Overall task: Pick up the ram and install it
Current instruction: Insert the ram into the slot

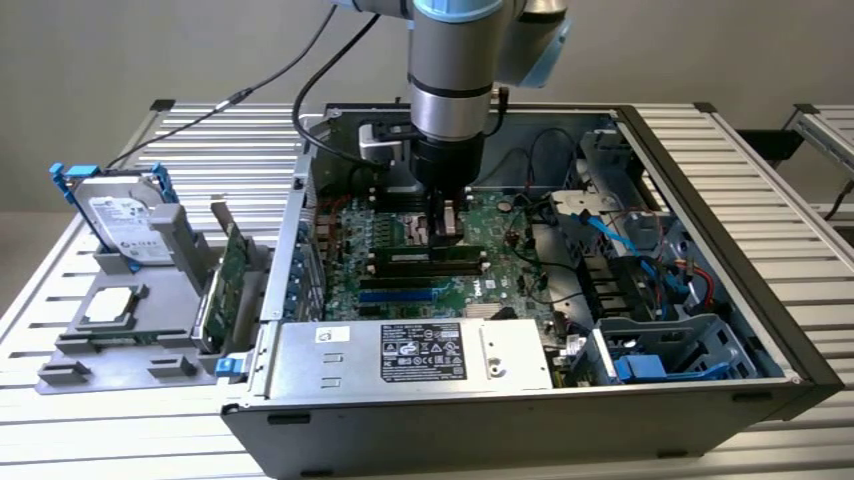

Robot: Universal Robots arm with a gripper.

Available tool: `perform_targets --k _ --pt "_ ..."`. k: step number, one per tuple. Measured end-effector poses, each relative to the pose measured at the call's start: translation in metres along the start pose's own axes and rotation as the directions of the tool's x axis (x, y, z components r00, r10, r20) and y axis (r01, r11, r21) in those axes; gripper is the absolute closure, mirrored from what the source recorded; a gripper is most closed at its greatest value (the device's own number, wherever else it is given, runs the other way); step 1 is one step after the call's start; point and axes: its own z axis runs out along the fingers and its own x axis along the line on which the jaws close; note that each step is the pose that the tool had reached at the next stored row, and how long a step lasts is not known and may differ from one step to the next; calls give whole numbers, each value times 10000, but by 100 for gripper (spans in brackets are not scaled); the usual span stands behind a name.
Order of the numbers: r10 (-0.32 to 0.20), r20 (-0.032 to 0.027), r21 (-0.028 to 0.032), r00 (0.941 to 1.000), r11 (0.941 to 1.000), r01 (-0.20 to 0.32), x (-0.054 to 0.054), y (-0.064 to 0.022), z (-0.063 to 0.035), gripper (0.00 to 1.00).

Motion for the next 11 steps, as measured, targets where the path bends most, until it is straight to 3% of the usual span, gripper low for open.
perform_targets --k 11 --pt "-4 -4 -39 10000 10000 4 -1 -21 7 86"
